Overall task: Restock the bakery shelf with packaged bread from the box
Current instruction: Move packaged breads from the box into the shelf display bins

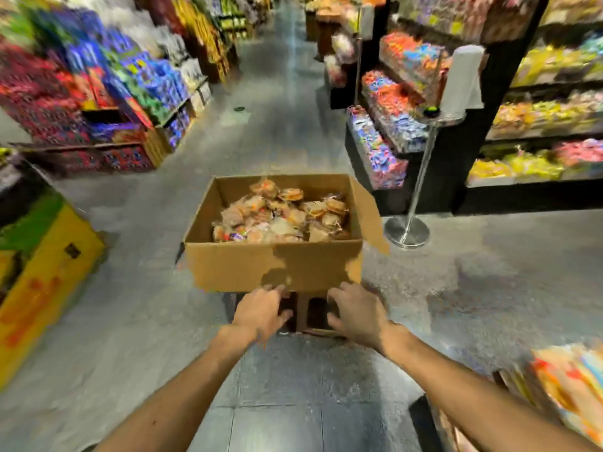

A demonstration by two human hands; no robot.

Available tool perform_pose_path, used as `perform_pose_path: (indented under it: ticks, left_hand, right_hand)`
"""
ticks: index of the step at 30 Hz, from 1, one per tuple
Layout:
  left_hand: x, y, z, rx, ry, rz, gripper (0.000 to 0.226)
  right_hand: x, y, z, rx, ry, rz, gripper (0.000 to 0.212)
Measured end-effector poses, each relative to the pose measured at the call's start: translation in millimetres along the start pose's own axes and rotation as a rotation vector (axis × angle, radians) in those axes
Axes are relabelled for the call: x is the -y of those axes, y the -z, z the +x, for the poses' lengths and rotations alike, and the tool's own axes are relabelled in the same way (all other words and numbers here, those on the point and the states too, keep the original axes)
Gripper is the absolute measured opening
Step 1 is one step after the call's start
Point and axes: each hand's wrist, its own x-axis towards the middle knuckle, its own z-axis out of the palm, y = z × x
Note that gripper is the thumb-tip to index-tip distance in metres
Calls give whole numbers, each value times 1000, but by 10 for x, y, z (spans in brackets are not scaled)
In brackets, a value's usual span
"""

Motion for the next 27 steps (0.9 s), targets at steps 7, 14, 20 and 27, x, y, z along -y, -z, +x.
perform_pose_path:
  ticks: [7,14,20,27]
  left_hand:
    - [740,-22,1146,64,171,-142,40]
    - [1355,18,2527,18,376,-402,34]
    - [1849,-247,3549,117,623,-555,52]
    - [2041,-707,4160,271,608,-436,99]
  right_hand:
    - [-25,-52,1486,122,-59,86,29]
    - [-386,-283,3228,237,-72,173,33]
    - [-710,-746,4496,377,-29,142,49]
    - [-910,-1134,5327,375,271,-291,64]
